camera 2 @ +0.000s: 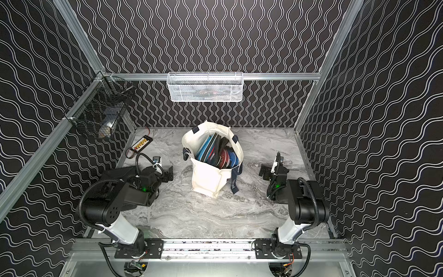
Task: Remove the ping pong set from the canvas bag
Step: Pick up the canvas bag from the center of the board.
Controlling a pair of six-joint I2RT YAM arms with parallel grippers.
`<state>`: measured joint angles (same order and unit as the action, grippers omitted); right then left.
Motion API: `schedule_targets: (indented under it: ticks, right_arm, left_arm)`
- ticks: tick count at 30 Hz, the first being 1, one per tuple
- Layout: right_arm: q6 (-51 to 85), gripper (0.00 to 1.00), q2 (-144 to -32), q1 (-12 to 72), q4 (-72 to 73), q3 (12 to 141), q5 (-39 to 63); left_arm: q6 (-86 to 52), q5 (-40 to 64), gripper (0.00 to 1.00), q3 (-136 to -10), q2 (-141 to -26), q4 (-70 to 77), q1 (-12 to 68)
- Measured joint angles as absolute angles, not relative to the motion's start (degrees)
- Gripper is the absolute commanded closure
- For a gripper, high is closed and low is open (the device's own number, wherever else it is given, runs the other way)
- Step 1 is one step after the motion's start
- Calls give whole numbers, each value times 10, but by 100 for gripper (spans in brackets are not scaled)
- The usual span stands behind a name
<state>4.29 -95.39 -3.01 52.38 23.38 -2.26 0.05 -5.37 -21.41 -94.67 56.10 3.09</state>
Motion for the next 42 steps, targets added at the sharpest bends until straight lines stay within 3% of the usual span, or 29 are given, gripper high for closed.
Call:
schedule_targets:
  ticks: [27, 34, 42]
  right_arm:
    - [43, 1, -954, -27, 524, 236, -28]
    - [40, 1, -948, 0, 545, 216, -76]
    - [68, 1, -806, 22, 445, 249, -171]
  left_arm:
    - [0, -74, 1, -218, -947, 557, 34]
    - [1, -90, 1, -209, -947, 562, 49]
    - [12, -108, 1, -201, -944, 569, 63]
